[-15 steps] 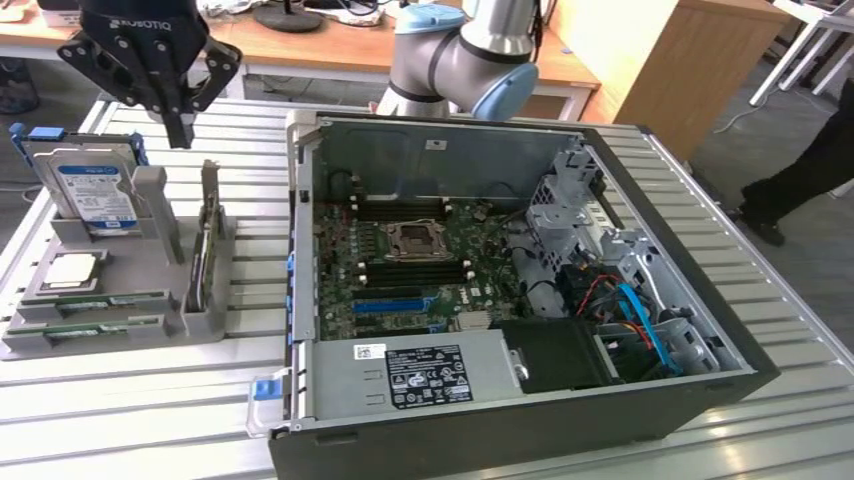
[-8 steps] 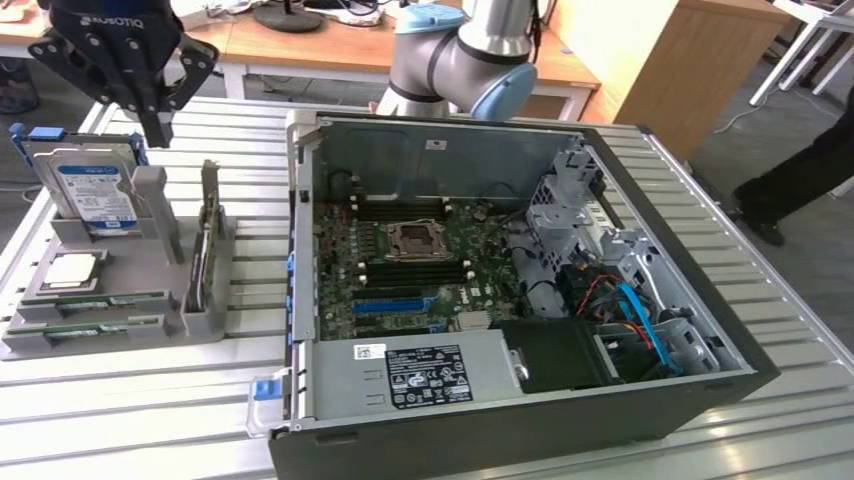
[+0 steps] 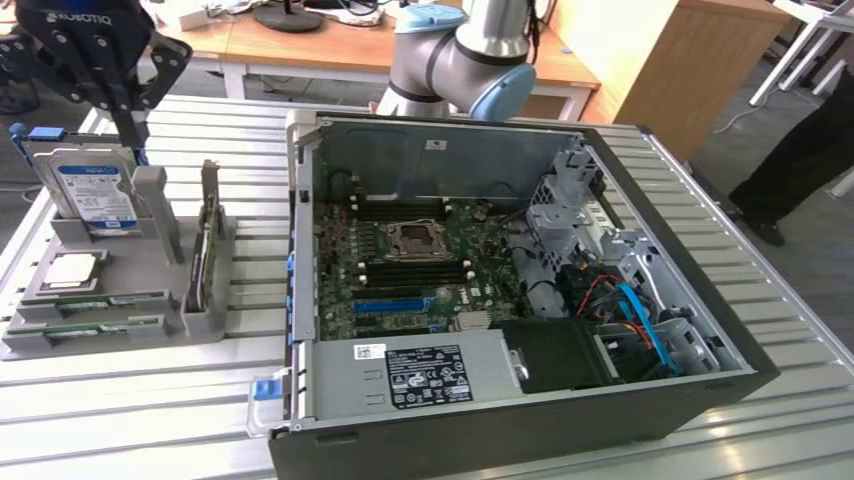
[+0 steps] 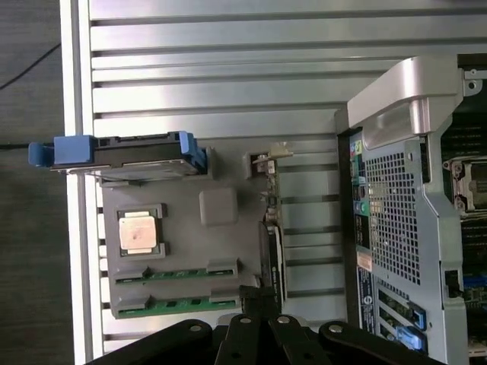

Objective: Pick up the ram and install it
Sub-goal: 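Reach for the ram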

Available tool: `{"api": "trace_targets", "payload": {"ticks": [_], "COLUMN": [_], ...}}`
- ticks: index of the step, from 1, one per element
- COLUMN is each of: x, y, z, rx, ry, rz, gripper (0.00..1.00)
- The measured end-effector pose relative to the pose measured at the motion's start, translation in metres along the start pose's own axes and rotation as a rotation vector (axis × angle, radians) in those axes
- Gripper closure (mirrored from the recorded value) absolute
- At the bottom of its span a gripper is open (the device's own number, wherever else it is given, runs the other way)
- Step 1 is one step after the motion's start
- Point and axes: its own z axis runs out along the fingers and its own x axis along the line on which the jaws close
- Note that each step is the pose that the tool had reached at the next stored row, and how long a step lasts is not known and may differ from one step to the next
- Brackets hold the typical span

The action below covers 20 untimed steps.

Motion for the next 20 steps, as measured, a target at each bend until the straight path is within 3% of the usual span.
{"api": "trace_targets", "payload": {"ticks": [20], "x": [0.045], "y": [-0.0034], "z": [-0.0009], "rx": [0.0], "ry": [0.0], "rz": [0.0], "gripper": [0.89]}}
